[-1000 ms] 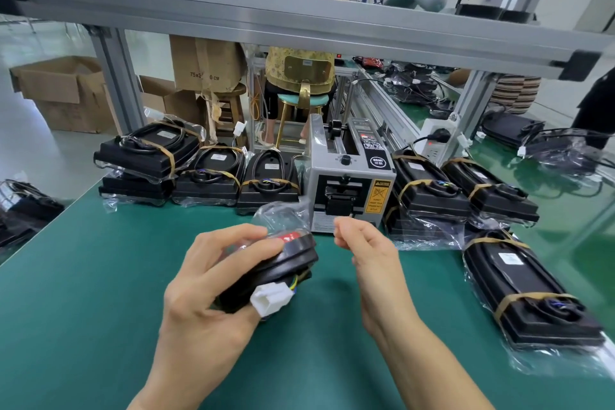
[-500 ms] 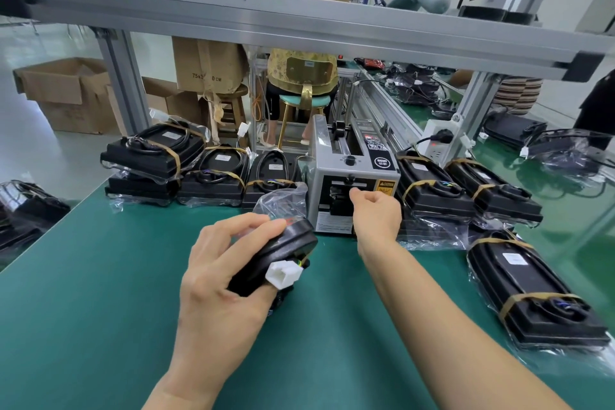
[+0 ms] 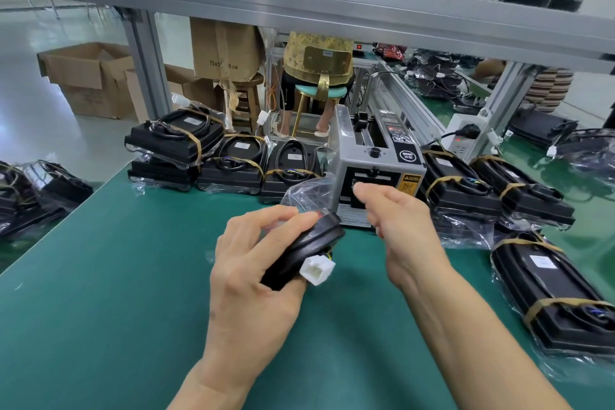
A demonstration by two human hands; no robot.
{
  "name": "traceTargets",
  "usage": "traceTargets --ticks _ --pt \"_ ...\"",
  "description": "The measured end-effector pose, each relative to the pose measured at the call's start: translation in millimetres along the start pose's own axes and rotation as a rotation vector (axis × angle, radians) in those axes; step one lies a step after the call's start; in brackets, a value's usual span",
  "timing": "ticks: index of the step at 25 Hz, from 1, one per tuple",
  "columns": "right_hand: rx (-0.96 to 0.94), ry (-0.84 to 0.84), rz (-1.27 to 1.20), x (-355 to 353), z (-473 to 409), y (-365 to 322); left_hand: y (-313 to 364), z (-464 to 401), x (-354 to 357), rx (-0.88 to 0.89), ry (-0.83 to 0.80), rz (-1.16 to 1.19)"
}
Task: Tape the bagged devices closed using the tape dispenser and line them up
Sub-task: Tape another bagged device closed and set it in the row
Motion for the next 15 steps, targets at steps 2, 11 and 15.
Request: traceTargets --ticks 2,11,15 --pt "-0.107 -0.246 0.013 -2 36 -12 -1 2 2 0.006 0.019 -0.018" --pt "-0.101 -0.369 0.073 1 56 -17 3 6 8 0.011 0.047 0.009" --pt "-0.051 -0.351 0.052 -2 50 -11 5 5 6 -0.028 0.038 0.032"
Point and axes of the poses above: each hand's wrist, its own z-axis away from the middle knuckle, its own x-axis out of the palm, y = z × x, the point moved 1 cm from there along -z, towards the middle knuckle, and after that the axes turned 1 degree about z, right-handed, at the moved point
